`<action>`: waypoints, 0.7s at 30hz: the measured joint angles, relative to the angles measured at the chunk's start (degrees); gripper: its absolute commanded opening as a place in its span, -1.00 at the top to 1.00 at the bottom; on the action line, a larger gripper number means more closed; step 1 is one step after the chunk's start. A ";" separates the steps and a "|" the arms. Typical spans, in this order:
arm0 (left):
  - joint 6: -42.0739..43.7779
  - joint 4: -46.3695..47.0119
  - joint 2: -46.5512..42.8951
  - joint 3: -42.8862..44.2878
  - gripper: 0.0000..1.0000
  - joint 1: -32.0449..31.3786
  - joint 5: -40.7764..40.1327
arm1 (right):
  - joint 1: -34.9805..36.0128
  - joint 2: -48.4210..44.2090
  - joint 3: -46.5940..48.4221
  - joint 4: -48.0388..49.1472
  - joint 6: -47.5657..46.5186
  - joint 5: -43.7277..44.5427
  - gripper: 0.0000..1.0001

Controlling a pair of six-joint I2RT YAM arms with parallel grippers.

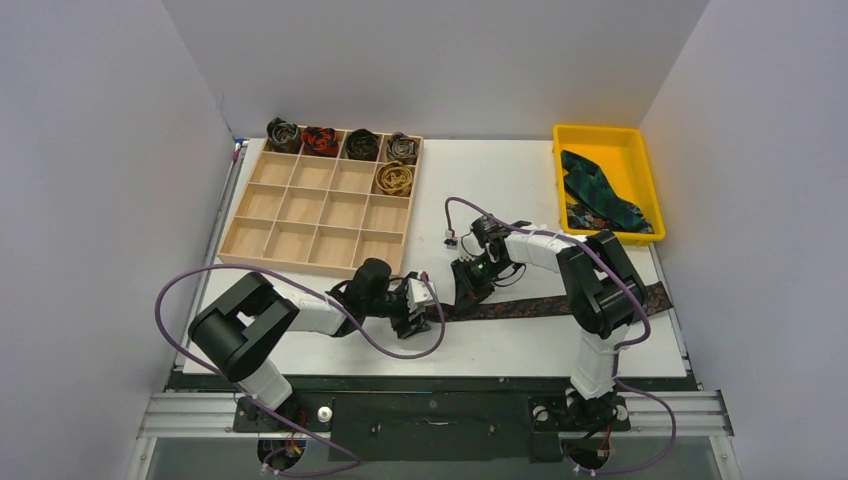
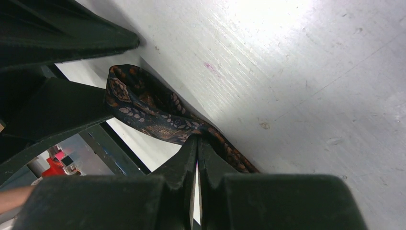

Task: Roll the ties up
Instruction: Roll the tie at the center of the board.

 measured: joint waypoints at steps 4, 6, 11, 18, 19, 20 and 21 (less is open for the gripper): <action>0.04 0.57 1.20 0.79 0.02 -0.37 1.16 | -0.28 -0.15 0.07 -0.57 -0.04 0.02 1.00; 0.07 0.72 1.42 0.90 0.07 -0.48 1.42 | -0.35 -0.28 0.07 -1.27 -0.20 0.09 1.00; 0.09 0.70 1.46 0.90 0.16 -0.63 2.23 | -0.37 -0.52 0.07 -2.60 -0.66 0.92 1.00; -1.09 -0.33 1.46 3.15 0.27 -1.03 3.17 | -0.39 -0.35 0.13 -3.08 -1.53 1.07 1.00; -1.44 -0.31 1.46 3.78 0.30 -1.29 3.43 | -0.39 -0.15 0.24 -3.15 -1.53 0.96 1.00; -1.79 -0.28 1.46 4.46 0.32 -1.57 3.72 | -0.39 0.07 0.44 -3.28 -1.53 0.81 1.00; -2.19 -0.22 1.46 5.09 0.33 -1.97 3.93 | -0.39 0.31 0.59 -3.39 -1.53 0.61 1.00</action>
